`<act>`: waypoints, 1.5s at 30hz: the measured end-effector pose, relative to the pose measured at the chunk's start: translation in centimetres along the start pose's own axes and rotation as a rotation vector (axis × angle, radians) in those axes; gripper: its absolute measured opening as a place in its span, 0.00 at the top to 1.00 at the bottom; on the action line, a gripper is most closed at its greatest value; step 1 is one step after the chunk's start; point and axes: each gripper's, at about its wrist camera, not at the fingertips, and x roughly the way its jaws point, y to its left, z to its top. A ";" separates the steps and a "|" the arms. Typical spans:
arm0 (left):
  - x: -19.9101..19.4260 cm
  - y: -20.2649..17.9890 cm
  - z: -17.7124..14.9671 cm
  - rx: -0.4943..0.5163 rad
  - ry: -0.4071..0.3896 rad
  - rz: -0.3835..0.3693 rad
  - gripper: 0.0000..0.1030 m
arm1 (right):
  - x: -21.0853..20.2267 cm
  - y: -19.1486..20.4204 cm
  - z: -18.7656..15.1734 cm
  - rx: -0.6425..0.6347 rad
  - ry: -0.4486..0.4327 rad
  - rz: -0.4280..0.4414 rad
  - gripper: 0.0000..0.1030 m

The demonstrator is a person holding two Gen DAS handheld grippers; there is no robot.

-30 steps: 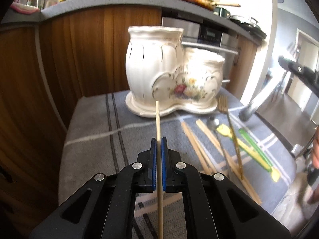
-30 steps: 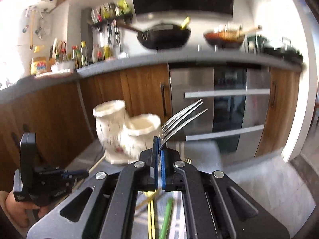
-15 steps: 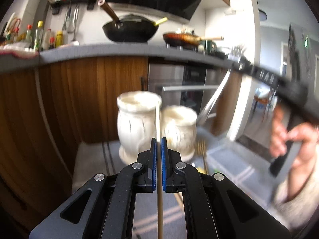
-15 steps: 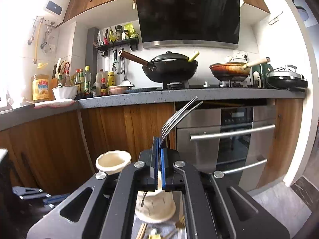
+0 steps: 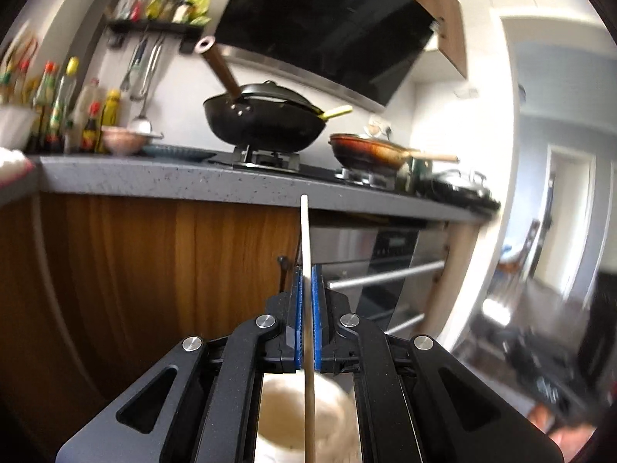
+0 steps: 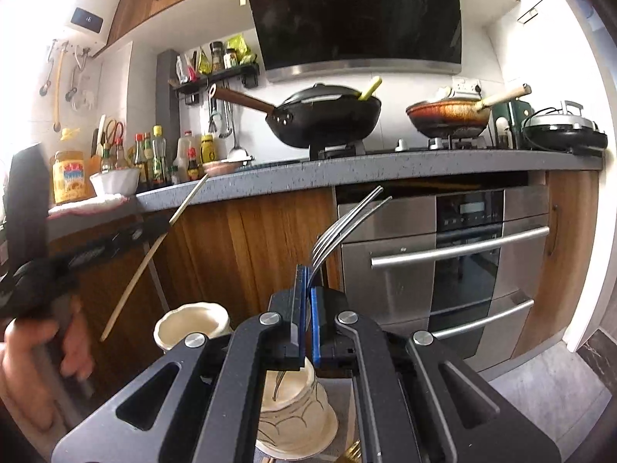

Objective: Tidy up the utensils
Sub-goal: 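Lift the chopstick and fork and drop them into the ceramic holder cups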

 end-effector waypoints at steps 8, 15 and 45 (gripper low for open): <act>3.4 0.9 -1.4 -0.004 -0.080 0.038 0.96 | 1.6 -0.1 -1.1 0.006 0.039 0.010 0.98; 3.2 1.9 -3.1 -0.006 -0.053 0.041 0.96 | 2.6 0.0 -1.6 0.005 0.084 0.015 0.98; -1.8 1.5 -7.8 0.085 0.099 0.204 0.72 | 5.2 0.2 -3.7 0.003 0.193 0.005 0.71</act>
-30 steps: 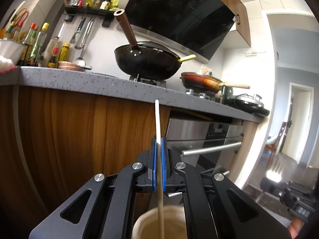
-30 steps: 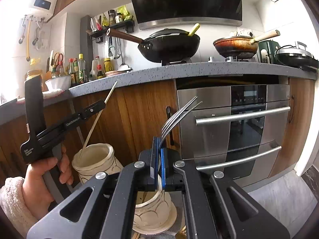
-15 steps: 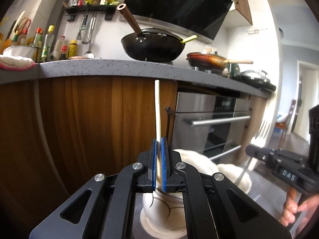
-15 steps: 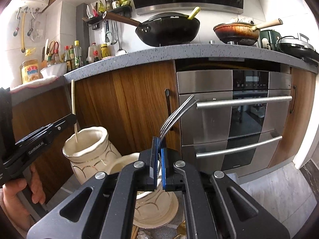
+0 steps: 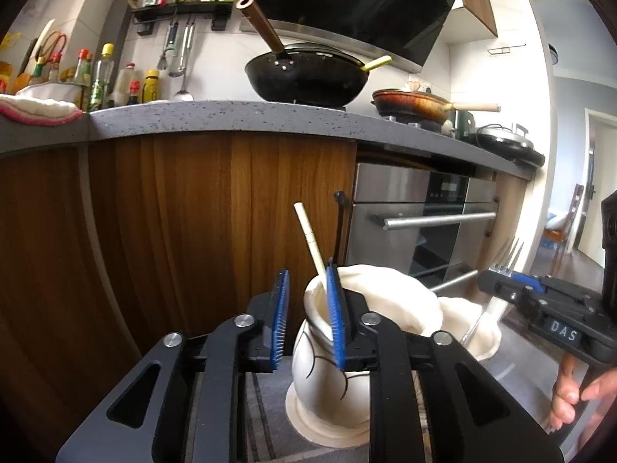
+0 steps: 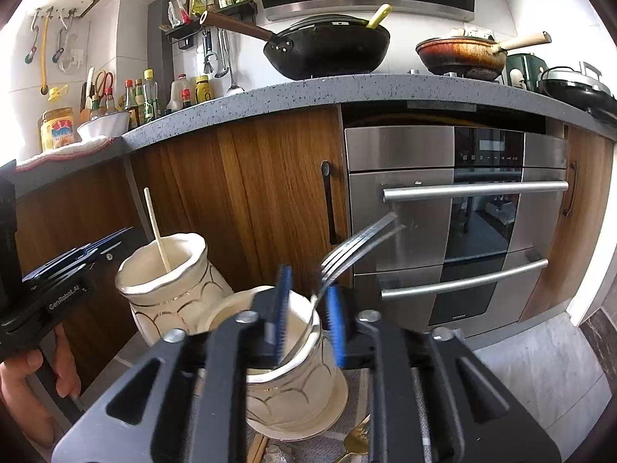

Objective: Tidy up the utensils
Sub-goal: 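Lift the chopstick and fork and drop them into the ceramic holder cups, then grasp another chopstick with the left tool while the right tool grasps a gold fork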

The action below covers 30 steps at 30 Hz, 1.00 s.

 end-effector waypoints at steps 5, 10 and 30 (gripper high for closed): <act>-1.4 0.2 -0.4 -0.016 -0.014 0.020 0.48 | -0.5 0.2 -0.1 -0.007 -0.005 0.003 0.45; -3.2 -0.2 -1.4 0.000 -0.021 0.045 0.32 | -1.3 0.6 -0.3 -0.023 -0.015 -0.007 0.29; -7.1 -2.2 -7.1 0.002 0.102 0.060 0.08 | -7.6 -1.4 -3.9 0.000 0.022 -0.154 0.05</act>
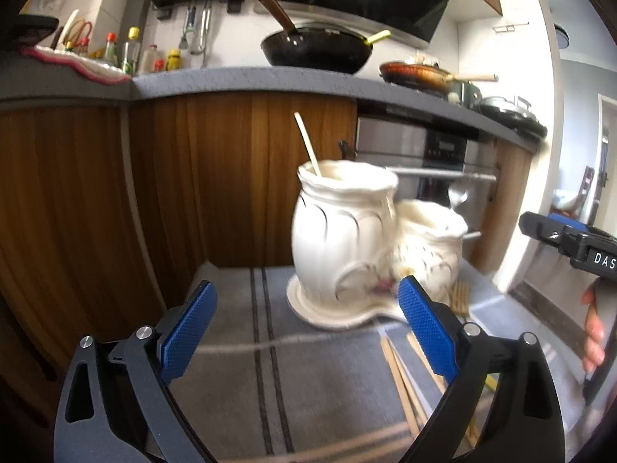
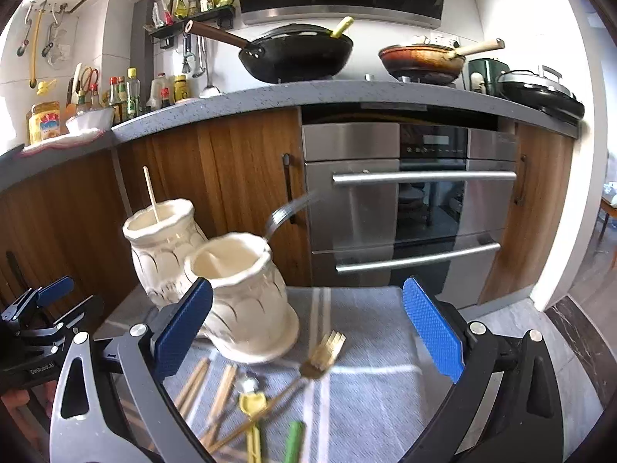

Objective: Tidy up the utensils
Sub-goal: 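Grasp another chopstick with the left tool while the right tool grasps a gold fork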

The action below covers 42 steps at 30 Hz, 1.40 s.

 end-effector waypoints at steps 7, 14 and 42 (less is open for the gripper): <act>0.2 -1.3 -1.6 0.044 0.079 -0.030 0.08 | 0.8 -2.1 -2.3 0.053 0.096 -0.054 0.05; 2.0 -2.0 -3.2 0.073 0.247 -0.057 0.08 | 2.4 -1.8 -4.2 0.072 0.208 -0.032 0.05; 3.9 -5.0 -6.0 0.187 0.451 -0.237 0.72 | 7.7 1.8 -6.9 0.001 0.441 0.085 0.72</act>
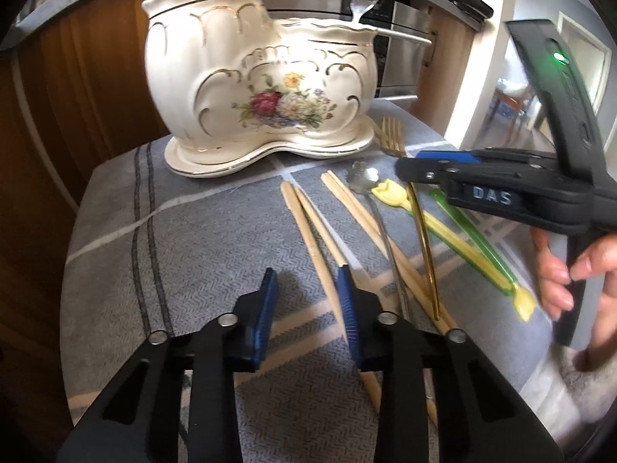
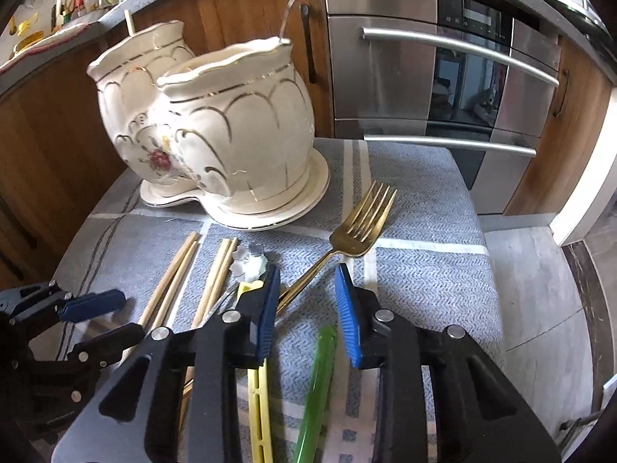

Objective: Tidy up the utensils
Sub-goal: 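Grasp another chopstick with the left tool while the right tool grasps a gold fork, then carry the chopstick and fork up and release them into the holder cups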

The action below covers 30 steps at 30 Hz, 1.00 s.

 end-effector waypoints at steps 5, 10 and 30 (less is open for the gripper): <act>0.1 -0.6 0.0 0.029 -0.004 0.005 0.74 | 1.0 -0.2 0.5 0.016 0.033 -0.014 0.72; 0.2 -0.8 0.1 0.046 -0.006 0.031 0.86 | 1.3 -0.7 0.6 0.000 0.037 -0.036 0.81; 0.2 1.4 0.8 0.045 -0.001 0.096 0.93 | 0.9 -1.9 1.0 -0.094 0.047 -0.118 0.93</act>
